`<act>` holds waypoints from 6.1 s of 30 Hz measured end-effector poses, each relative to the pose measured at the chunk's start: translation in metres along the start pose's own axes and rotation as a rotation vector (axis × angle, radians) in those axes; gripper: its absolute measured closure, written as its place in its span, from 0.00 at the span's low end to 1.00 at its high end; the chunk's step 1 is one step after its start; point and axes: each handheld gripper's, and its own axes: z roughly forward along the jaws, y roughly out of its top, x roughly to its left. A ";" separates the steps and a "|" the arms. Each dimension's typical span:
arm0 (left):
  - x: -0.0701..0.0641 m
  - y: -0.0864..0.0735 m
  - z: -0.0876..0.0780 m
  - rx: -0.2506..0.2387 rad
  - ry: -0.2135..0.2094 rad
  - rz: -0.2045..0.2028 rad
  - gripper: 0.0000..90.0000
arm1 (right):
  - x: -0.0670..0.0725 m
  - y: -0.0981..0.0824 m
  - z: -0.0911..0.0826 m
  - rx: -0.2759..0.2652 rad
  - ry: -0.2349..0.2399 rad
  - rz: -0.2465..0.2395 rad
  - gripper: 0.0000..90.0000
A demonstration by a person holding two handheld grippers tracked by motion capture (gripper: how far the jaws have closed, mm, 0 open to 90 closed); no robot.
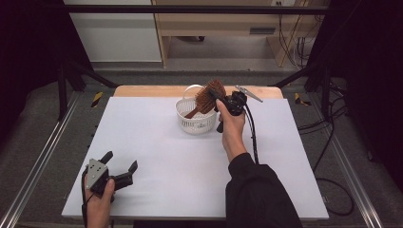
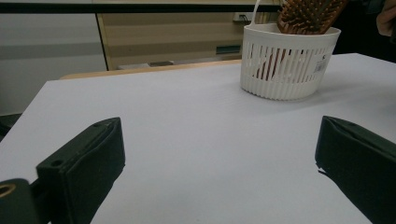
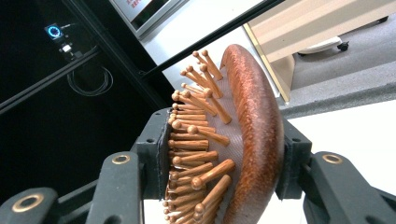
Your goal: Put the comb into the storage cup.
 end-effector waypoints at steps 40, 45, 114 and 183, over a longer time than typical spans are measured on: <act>0.000 0.000 0.000 0.001 -0.002 0.001 0.02 | -0.010 0.002 -0.002 0.036 -0.024 0.003 0.49; 0.000 0.000 0.000 0.001 -0.002 0.002 0.02 | -0.011 0.002 -0.002 0.039 -0.025 0.000 0.49; -0.001 0.000 0.000 0.002 -0.004 0.003 0.02 | -0.020 -0.001 -0.002 0.108 -0.073 -0.022 0.19; 0.000 -0.001 -0.001 -0.011 0.004 0.011 0.02 | -0.010 0.035 -0.079 0.060 -0.171 -0.462 0.07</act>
